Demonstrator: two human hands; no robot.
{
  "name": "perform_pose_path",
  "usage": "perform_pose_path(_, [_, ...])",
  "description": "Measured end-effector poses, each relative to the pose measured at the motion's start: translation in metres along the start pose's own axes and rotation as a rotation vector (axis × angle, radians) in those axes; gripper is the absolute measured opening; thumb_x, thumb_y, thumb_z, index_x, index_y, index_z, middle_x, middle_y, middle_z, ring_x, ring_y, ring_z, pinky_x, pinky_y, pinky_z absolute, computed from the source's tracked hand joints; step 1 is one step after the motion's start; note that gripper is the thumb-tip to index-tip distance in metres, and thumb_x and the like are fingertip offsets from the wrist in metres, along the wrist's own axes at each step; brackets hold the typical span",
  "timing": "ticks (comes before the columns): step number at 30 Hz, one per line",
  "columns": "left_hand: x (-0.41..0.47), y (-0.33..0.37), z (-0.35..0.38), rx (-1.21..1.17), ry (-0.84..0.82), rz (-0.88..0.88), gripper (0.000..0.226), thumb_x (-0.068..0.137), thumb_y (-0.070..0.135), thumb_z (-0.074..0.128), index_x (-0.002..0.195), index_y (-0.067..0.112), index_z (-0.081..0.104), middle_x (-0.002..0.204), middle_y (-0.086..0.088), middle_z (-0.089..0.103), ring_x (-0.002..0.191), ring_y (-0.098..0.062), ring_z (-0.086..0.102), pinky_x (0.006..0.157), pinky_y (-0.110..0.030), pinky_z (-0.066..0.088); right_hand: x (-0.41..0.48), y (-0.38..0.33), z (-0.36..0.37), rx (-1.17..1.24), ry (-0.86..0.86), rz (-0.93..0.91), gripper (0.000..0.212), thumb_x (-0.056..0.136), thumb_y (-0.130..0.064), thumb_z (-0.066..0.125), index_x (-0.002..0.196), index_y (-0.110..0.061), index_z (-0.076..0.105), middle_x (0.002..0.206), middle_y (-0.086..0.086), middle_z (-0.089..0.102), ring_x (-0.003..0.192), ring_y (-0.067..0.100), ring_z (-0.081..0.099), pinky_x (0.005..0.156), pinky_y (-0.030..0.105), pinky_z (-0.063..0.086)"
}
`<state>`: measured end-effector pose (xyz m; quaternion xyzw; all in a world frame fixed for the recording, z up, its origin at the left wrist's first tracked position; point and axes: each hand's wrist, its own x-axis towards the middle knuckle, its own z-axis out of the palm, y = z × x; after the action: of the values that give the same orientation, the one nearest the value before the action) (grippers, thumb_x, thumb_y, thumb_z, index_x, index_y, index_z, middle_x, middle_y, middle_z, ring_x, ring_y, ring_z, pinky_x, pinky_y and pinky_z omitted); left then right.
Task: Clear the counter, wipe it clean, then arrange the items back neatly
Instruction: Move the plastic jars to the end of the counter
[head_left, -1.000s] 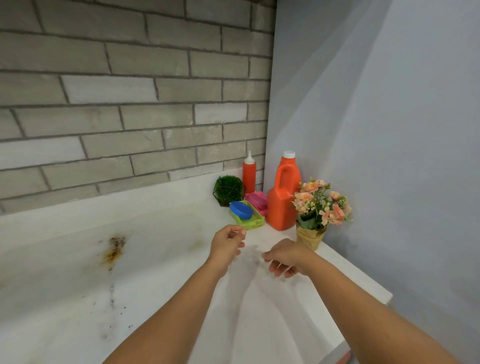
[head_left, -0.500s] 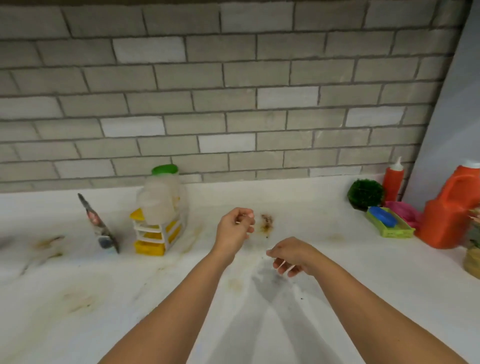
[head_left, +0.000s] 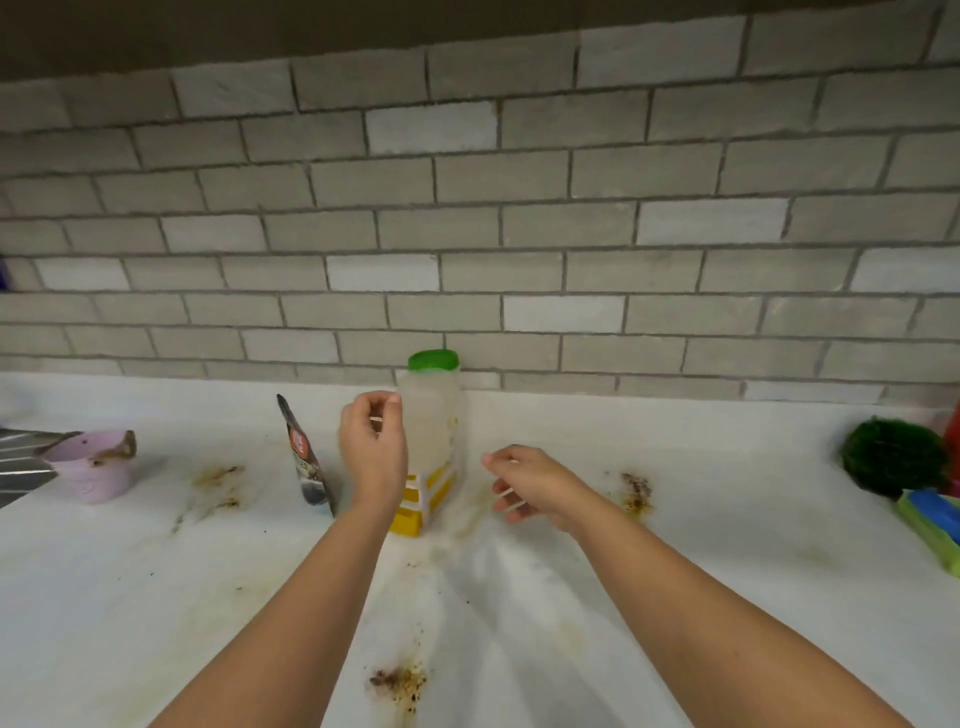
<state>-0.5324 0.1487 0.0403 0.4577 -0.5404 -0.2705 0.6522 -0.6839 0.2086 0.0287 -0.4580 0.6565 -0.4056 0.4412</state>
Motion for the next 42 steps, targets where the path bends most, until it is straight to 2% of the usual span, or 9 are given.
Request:
perform_pose_path(5, [0.032,-0.013,-0.003,0.213,-0.040,-0.242,0.030,0.091,0.029,0.051,0.114,0.009,0.055,0.120,-0.012,0.046,0.107,-0.031,0.051,0.097,-0.044,0.042,0.025,-0.024,0.028,0.026,0.013,-0.003,0.056,0.092,-0.048,0.047,0.137,-0.018,0.035,0.089,0.001,0.049,0.077,0.021,0.054,0.064,0.028,0.048])
perform_pose_path(9, [0.046,-0.026,0.004,0.220,-0.221,-0.437,0.048,0.092,0.037,0.046,0.128,0.006,0.046,0.133,-0.016,0.044,0.117,-0.036,0.048,0.100,-0.043,0.040,0.038,-0.038,0.047,0.083,0.040,0.005,0.067,0.091,-0.054,0.044,0.146,-0.024,0.021,0.140,0.005,0.042,0.112,0.027,0.054,0.078,0.032,0.049])
perform_pose_path(11, [0.055,-0.031,0.007,0.210,-0.307,-0.493,0.050,0.094,0.037,0.043,0.128,0.001,0.047,0.130,-0.018,0.050,0.115,-0.038,0.049,0.097,-0.041,0.042,0.043,-0.044,0.054,0.125,0.070,-0.001,0.068,0.091,-0.054,0.044,0.147,-0.024,0.020,0.147,0.005,0.036,0.126,0.029,0.045,0.090,0.036,0.046])
perform_pose_path(20, [0.056,-0.023,0.019,0.015,-0.454,-0.475,0.027,0.091,0.021,0.042,0.107,0.002,0.053,0.112,-0.023,0.059,0.099,-0.036,0.057,0.080,-0.041,0.047,0.043,-0.049,0.053,0.267,0.156,-0.016,0.047,0.093,-0.040,0.046,0.136,-0.024,0.039,0.127,0.004,0.054,0.098,0.026,0.058,0.055,0.026,0.047])
perform_pose_path(26, [0.029,0.002,0.048,-0.136,-0.563,-0.405,0.019,0.092,0.014,0.042,0.104,0.004,0.053,0.099,-0.014,0.058,0.079,-0.026,0.055,0.055,-0.026,0.039,0.021,-0.042,0.016,0.227,0.300,-0.028,0.046,0.091,-0.036,0.045,0.135,-0.025,0.041,0.107,0.001,0.057,0.086,0.023,0.057,0.066,0.030,0.048])
perform_pose_path(30, [0.000,0.017,0.074,-0.169,-0.663,-0.387,0.020,0.089,0.016,0.045,0.103,0.007,0.056,0.104,-0.014,0.062,0.086,-0.028,0.057,0.060,-0.027,0.040,-0.005,-0.028,-0.020,0.229,0.410,-0.029,0.041,0.091,-0.031,0.044,0.131,-0.024,0.044,0.089,-0.005,0.056,0.078,0.019,0.056,0.070,0.032,0.048])
perform_pose_path(34, [-0.040,0.031,0.100,-0.228,-0.834,-0.422,0.026,0.090,0.016,0.044,0.110,0.003,0.055,0.108,-0.014,0.063,0.092,-0.028,0.060,0.071,-0.032,0.047,-0.041,-0.008,-0.054,0.244,0.536,-0.007,0.041,0.093,-0.037,0.043,0.132,-0.026,0.042,0.112,-0.002,0.058,0.091,0.019,0.056,0.077,0.032,0.047])
perform_pose_path(38, [-0.095,0.046,0.119,-0.304,-1.025,-0.437,0.020,0.092,0.012,0.042,0.105,0.004,0.054,0.097,-0.009,0.062,0.079,-0.020,0.060,0.071,-0.033,0.049,-0.083,0.019,-0.086,0.280,0.694,0.022,0.041,0.098,-0.043,0.036,0.132,-0.020,0.042,0.123,0.002,0.055,0.085,0.009,0.055,0.059,0.022,0.041])
perform_pose_path(42, [-0.154,0.062,0.134,-0.308,-1.166,-0.437,0.016,0.092,0.014,0.044,0.101,0.008,0.054,0.090,-0.006,0.060,0.072,-0.018,0.056,0.058,-0.028,0.044,-0.126,0.051,-0.114,0.309,0.894,0.109,0.049,0.097,-0.047,0.035,0.136,-0.017,0.036,0.127,0.002,0.049,0.110,0.019,0.051,0.081,0.030,0.043])
